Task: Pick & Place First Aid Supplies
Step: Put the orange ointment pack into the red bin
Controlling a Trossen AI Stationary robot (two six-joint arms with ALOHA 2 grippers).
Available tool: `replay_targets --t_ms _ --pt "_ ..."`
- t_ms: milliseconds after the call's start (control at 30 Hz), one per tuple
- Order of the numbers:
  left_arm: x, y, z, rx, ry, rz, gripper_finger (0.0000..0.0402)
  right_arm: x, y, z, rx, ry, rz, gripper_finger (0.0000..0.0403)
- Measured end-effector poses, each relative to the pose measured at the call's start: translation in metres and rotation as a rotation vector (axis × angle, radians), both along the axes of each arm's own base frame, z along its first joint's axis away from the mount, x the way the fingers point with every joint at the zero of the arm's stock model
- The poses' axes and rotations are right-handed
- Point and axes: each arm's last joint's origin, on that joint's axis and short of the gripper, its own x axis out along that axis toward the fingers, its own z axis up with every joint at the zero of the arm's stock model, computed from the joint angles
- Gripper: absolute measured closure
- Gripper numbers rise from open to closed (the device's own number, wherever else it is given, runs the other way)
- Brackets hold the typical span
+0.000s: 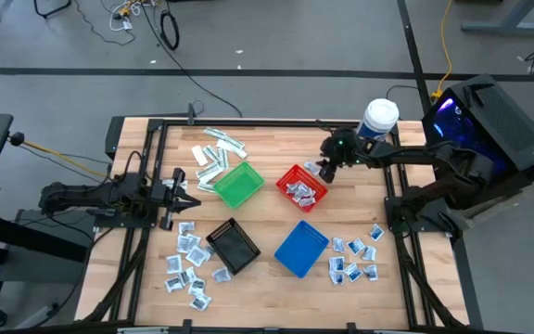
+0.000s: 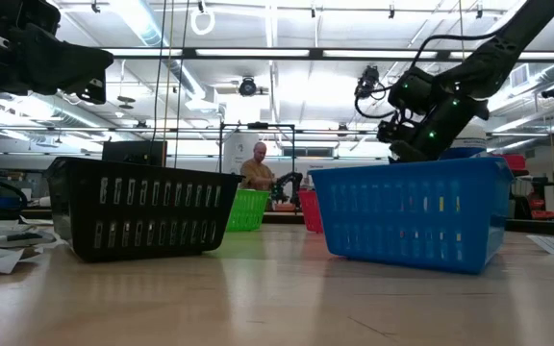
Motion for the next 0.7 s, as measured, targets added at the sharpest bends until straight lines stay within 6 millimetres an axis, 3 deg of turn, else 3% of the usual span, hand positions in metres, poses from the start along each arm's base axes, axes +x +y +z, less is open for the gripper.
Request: replay_targets --t_ms 167,333,700 --pt "0.000 0.000 0.000 0.000 0.000 0.000 0.0376 0.002 -0.001 -0.011 0.046 0.027 0.018 0.0141" --pt "0.000 0.000 0.000 0.000 0.000 0.000 0.0376 0.005 -0.002 -0.021 0.080 0.028 0.072 0.0102" --pt "0.000 0.000 0.000 0.000 0.000 0.000 0.0376 0.008 -0.007 -0.022 0.068 -0.013 0.072 0.0095"
